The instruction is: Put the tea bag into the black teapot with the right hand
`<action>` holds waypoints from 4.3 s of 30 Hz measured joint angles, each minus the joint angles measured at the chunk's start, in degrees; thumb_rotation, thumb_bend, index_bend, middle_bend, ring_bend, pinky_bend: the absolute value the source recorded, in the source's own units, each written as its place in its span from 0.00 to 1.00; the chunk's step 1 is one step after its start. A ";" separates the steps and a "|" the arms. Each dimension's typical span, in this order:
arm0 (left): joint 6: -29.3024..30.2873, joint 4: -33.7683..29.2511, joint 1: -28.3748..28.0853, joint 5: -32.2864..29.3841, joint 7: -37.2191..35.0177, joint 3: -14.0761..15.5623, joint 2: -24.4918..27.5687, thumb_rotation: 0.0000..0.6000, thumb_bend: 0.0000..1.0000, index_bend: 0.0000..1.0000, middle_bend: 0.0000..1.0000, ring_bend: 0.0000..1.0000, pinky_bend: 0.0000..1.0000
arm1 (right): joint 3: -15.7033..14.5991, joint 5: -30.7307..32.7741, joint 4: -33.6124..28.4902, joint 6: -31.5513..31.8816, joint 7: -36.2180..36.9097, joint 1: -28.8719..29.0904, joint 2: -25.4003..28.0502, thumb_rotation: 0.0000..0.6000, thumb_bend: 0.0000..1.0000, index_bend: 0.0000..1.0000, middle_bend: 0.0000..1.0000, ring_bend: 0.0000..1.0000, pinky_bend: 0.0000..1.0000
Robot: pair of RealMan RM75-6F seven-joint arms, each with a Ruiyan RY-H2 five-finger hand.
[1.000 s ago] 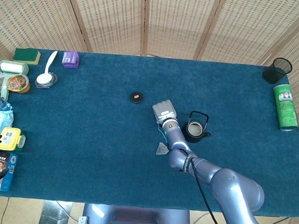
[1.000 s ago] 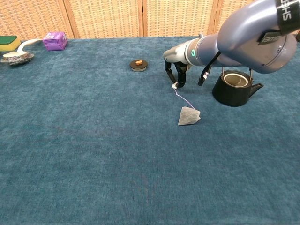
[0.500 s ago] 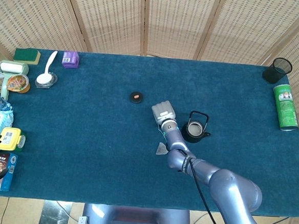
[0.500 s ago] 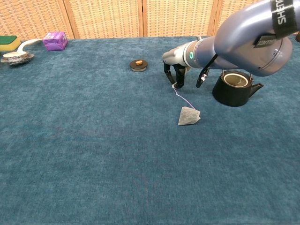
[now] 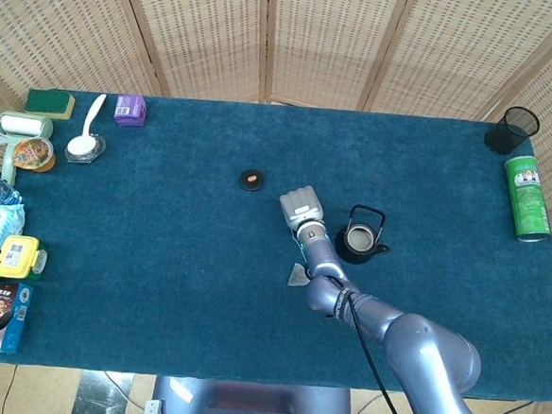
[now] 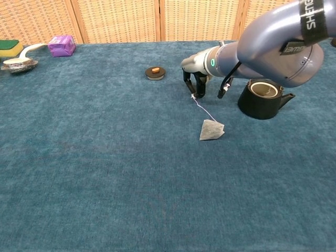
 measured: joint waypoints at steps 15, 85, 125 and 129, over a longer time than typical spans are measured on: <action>0.40 -0.15 0.06 0.60 -0.31 0.01 -0.03 1.00 0.28 0.08 0.19 0.03 0.12 | 1.85 -1.08 -4.30 2.24 0.79 -0.41 2.65 1.00 0.52 0.57 1.00 1.00 1.00; 2.18 -6.33 -0.28 6.35 2.50 2.11 0.58 1.00 0.28 0.08 0.19 0.03 0.12 | 9.48 -26.81 -52.39 19.19 29.98 -25.12 46.20 1.00 0.52 0.59 1.00 1.00 1.00; 2.47 -7.67 -0.42 7.05 4.04 2.52 0.57 1.00 0.28 0.08 0.19 0.03 0.12 | 6.83 -30.59 -51.52 17.96 31.85 -29.80 45.28 1.00 0.53 0.59 1.00 1.00 1.00; 2.74 -7.30 -0.15 7.02 3.57 2.66 0.71 1.00 0.28 0.08 0.19 0.03 0.12 | 6.04 -30.54 -50.73 18.23 30.64 -29.82 43.67 1.00 0.53 0.59 1.00 1.00 1.00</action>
